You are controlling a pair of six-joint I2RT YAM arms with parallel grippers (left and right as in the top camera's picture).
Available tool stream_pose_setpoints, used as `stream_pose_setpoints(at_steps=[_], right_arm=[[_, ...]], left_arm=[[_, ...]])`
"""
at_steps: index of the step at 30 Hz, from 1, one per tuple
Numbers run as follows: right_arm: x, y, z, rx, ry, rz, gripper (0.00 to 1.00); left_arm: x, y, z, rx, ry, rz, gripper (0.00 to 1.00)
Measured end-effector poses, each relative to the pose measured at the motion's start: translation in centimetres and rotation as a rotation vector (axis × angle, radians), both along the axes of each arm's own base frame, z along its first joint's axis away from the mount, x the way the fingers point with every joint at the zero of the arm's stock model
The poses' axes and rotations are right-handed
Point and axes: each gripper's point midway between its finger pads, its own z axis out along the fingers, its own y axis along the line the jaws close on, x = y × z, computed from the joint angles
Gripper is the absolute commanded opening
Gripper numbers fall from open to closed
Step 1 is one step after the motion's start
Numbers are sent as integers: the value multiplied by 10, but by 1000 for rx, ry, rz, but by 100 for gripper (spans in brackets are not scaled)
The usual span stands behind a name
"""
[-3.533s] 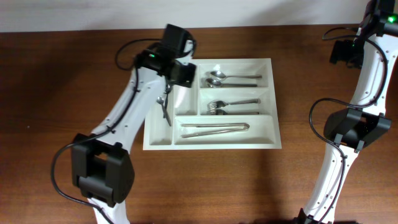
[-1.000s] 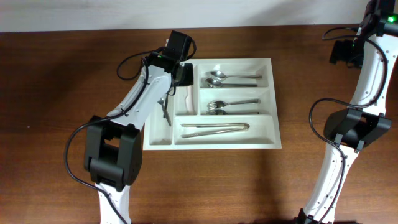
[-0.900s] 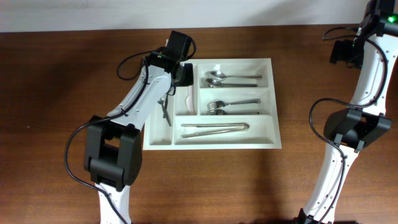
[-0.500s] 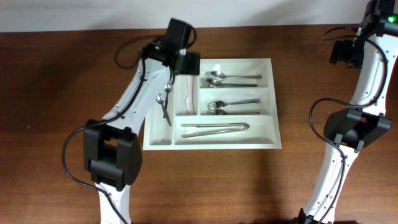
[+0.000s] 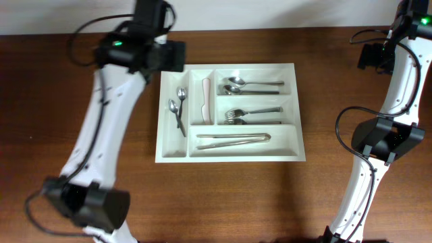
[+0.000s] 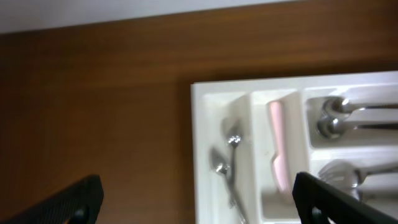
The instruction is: Pack container
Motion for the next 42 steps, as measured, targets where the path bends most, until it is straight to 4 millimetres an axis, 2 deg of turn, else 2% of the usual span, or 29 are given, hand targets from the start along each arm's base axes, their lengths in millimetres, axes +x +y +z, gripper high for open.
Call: stream_pose_setpoints(at_steps=[6,11,17,21,25,29,32,36,39,42], right_arm=[[0,0,0,0,0,0,99],[0,0,0,0,0,0,99],[0,0,0,0,0,0,99],[0,0,0,0,0,0,99],[0,0,0,0,0,0,99],[0,0,0,0,0,0,99],[0,0,0,0,0,1,99],[0,0,0,0,0,0,99],[0,0,0,0,0,0,99],[0,0,0,0,0,0,99]], left_arm=[[-55,54,29,19,58,97,99],[-91,79,36,27,116,151,99],[-123,93,51,15,119,200,99],[-150,95,70,-16,68,233,99],[-192,95,89,-62,-21,263,99],[-234,90,98,-118,-120,266,99],[-266,89,95,-160,-187,264,99],[-295,90,86,-226,-281,280,99],[-304,91,72,-295,-336,322,99],[-299,90,54,-359,-349,377,99]])
